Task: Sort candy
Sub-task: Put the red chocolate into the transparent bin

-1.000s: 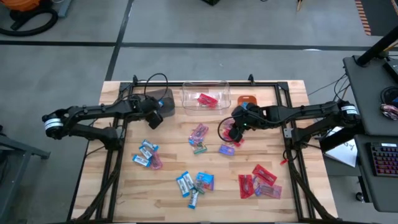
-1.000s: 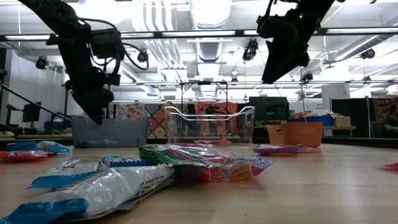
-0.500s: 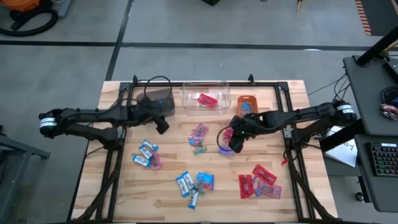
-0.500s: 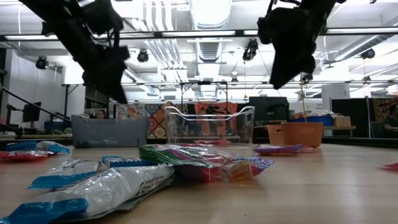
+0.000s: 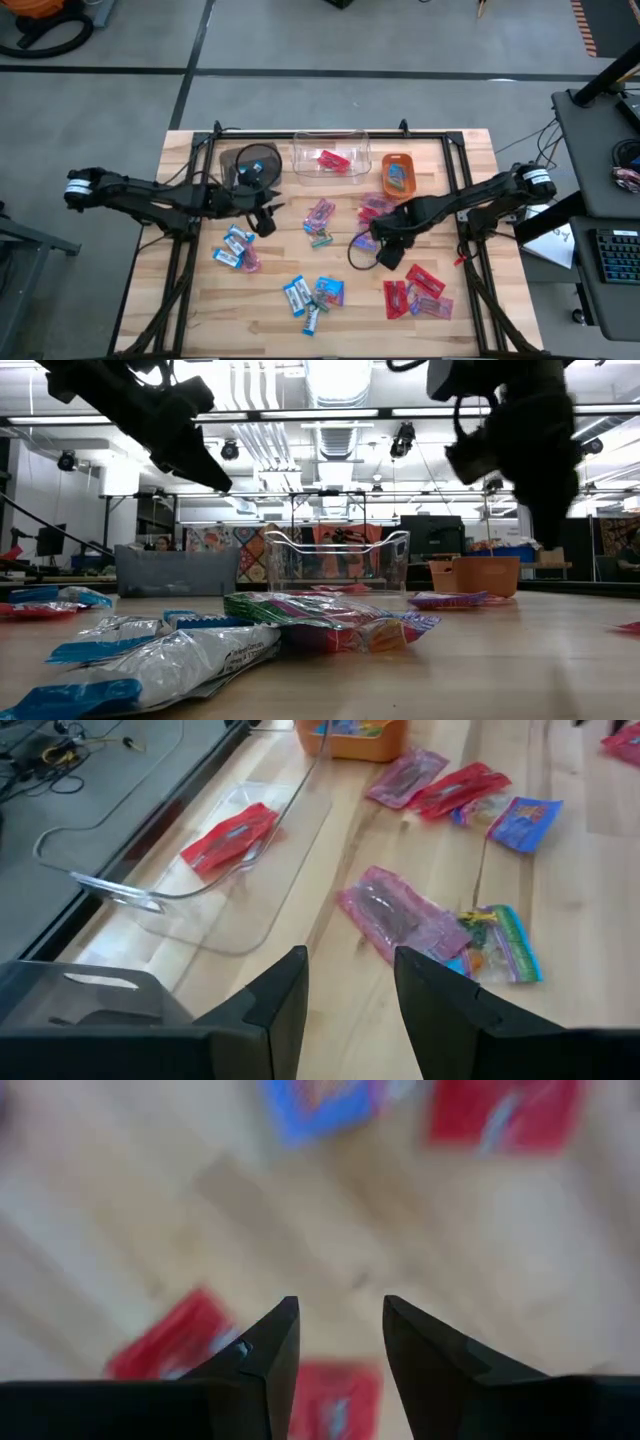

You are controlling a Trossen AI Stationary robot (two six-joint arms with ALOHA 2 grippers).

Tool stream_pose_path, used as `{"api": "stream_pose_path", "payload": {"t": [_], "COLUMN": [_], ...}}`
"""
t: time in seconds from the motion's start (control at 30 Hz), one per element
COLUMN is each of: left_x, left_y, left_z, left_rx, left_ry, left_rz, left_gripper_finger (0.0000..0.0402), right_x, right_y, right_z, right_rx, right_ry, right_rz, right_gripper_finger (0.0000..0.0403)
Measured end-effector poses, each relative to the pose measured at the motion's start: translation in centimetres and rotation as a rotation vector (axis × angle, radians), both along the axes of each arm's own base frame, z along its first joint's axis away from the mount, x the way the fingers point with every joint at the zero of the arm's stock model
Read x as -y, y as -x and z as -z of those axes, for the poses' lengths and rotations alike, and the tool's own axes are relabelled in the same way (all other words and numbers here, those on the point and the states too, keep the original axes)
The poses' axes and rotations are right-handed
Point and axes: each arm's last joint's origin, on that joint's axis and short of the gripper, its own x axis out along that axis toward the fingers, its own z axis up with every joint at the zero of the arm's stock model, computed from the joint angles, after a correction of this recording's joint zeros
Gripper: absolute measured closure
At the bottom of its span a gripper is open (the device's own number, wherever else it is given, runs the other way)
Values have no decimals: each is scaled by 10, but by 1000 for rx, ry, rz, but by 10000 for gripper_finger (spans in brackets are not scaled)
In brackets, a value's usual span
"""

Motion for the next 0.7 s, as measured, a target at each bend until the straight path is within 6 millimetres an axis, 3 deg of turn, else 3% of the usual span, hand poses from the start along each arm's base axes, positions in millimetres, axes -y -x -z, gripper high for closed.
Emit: {"api": "stream_pose_path", "payload": {"t": [0.27, 0.47, 0.7], "left_x": [0, 0, 0], "left_y": [-2, -2, -2], "left_z": [2, 2, 2], "left_rx": [-6, -8, -7], "left_ry": [-8, -10, -9], "left_rz": [-3, -3, -6], "left_gripper_finger": [267, 270, 278], "right_x": [-31, -45, -59], "right_y": [18, 22, 23], "right_z": [1, 5, 20], "right_rx": [-170, -200, -229], "right_ry": [-44, -27, 21], "right_rz": [70, 76, -86], "right_gripper_finger": [266, 266, 268]}}
